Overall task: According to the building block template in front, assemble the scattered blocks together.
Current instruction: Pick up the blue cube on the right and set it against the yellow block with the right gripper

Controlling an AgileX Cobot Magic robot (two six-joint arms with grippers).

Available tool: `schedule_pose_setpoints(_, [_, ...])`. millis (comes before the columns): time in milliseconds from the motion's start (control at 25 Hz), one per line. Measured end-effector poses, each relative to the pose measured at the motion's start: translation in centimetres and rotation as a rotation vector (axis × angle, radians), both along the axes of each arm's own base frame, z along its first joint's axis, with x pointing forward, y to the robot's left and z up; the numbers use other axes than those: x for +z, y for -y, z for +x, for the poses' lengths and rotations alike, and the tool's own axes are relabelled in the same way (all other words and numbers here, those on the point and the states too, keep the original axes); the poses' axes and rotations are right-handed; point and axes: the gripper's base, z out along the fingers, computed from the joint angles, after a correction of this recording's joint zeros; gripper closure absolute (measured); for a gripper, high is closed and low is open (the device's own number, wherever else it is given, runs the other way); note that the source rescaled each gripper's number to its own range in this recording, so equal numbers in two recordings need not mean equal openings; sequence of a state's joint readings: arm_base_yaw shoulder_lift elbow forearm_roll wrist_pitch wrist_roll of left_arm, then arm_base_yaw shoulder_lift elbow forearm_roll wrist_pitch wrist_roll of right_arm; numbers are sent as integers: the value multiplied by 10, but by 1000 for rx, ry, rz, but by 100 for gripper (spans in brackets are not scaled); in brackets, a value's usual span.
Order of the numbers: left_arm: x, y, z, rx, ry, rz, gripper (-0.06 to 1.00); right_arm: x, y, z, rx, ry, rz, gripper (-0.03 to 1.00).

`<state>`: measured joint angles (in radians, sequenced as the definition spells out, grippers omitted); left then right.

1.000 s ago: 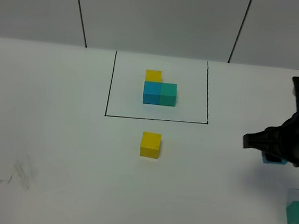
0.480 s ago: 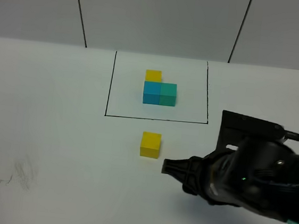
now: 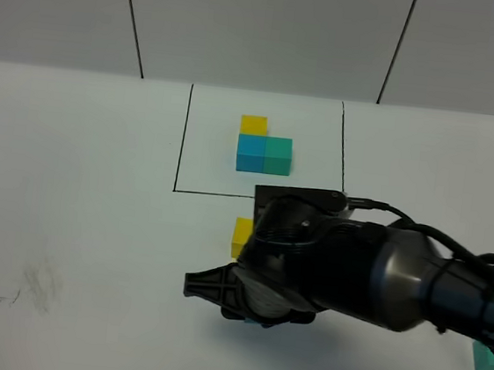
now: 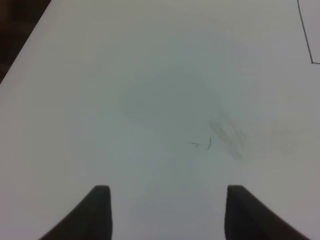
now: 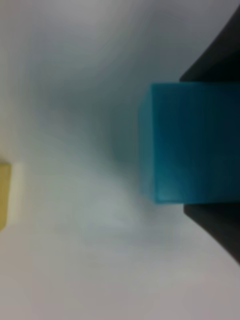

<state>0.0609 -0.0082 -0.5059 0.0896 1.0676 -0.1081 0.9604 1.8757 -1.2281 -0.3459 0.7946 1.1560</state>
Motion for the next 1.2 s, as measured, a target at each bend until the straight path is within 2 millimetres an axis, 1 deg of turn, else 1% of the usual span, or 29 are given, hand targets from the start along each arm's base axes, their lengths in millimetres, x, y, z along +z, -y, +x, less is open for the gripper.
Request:
schedule_pose_setpoints(120, [0, 0, 0, 0, 0, 0, 82, -15, -18, 6, 18, -16, 1, 67])
schedule_pose_setpoints(200, [0, 0, 0, 0, 0, 0, 82, -20, -28, 10, 26, -19, 2, 67])
schedule_pose_setpoints(360, [0, 0, 0, 0, 0, 0, 82, -21, -44, 18, 50, -16, 22, 67])
schedule_pose_setpoints(480, [0, 0, 0, 0, 0, 0, 82, -23, -51, 23, 48, -24, 4, 67])
schedule_pose_setpoints(680, [0, 0, 0, 0, 0, 0, 82, -28, -51, 34, 12, -47, -20, 67])
schedule_pose_setpoints(800, [0, 0, 0, 0, 0, 0, 82, -36, -48, 39, -13, -59, -31, 67])
schedule_pose_setpoints(920, [0, 0, 0, 0, 0, -1, 82, -45, -47, 42, -42, -55, -50, 67])
schedule_pose_setpoints(1200, [0, 0, 0, 0, 0, -1, 82, -55, -46, 47, -83, -18, -67, 67])
